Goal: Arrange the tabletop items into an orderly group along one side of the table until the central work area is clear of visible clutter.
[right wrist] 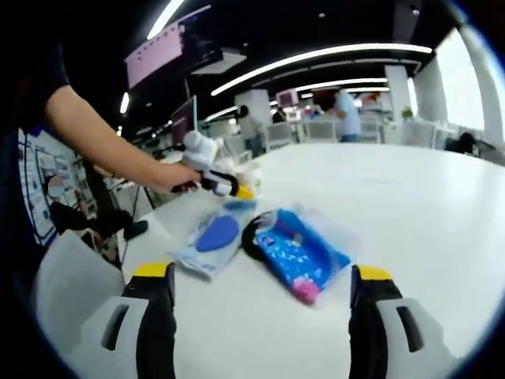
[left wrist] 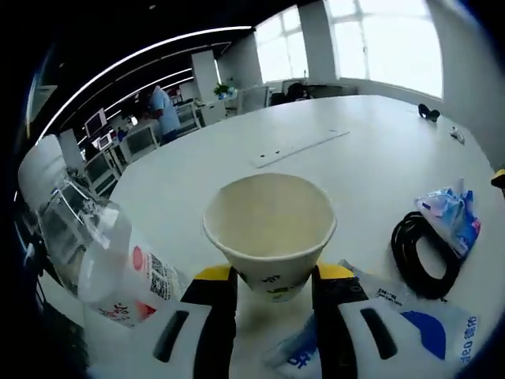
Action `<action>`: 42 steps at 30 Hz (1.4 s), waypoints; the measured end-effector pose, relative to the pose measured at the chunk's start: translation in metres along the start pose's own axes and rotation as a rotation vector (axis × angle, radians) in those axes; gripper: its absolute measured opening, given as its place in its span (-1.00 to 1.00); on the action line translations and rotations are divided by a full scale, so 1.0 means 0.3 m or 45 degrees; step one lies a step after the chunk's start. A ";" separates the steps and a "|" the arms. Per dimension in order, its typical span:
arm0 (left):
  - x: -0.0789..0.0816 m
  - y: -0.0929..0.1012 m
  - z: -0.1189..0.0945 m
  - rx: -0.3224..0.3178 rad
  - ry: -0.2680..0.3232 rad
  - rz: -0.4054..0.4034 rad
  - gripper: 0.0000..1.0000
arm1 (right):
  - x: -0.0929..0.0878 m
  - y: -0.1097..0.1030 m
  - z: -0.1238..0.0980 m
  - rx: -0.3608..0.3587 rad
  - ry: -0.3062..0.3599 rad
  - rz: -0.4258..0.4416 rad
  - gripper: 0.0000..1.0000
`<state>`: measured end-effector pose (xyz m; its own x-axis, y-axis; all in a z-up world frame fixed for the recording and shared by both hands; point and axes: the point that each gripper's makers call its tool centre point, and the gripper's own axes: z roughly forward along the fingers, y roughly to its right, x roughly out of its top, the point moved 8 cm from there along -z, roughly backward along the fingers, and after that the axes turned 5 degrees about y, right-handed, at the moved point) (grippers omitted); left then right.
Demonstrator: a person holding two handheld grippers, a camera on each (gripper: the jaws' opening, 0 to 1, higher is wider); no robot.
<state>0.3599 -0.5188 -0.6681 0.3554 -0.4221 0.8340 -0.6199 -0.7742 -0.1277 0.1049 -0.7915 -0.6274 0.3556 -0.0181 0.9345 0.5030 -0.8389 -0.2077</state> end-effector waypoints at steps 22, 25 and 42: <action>-0.025 -0.012 -0.005 0.053 -0.075 -0.237 -0.28 | 0.006 -0.003 0.001 0.000 0.009 0.012 0.78; -0.025 -0.008 -0.013 0.048 -0.077 -0.235 -0.28 | 0.004 -0.005 0.000 0.001 0.004 0.010 0.78; -0.036 0.006 -0.070 0.029 -0.083 -0.297 -0.29 | 0.016 -0.016 -0.009 0.007 0.017 0.015 0.76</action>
<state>0.3402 -0.5057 -0.6661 0.5318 -0.2596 0.8061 -0.5001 -0.8644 0.0516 0.1020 -0.7890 -0.6213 0.3513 -0.0355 0.9356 0.5030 -0.8356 -0.2206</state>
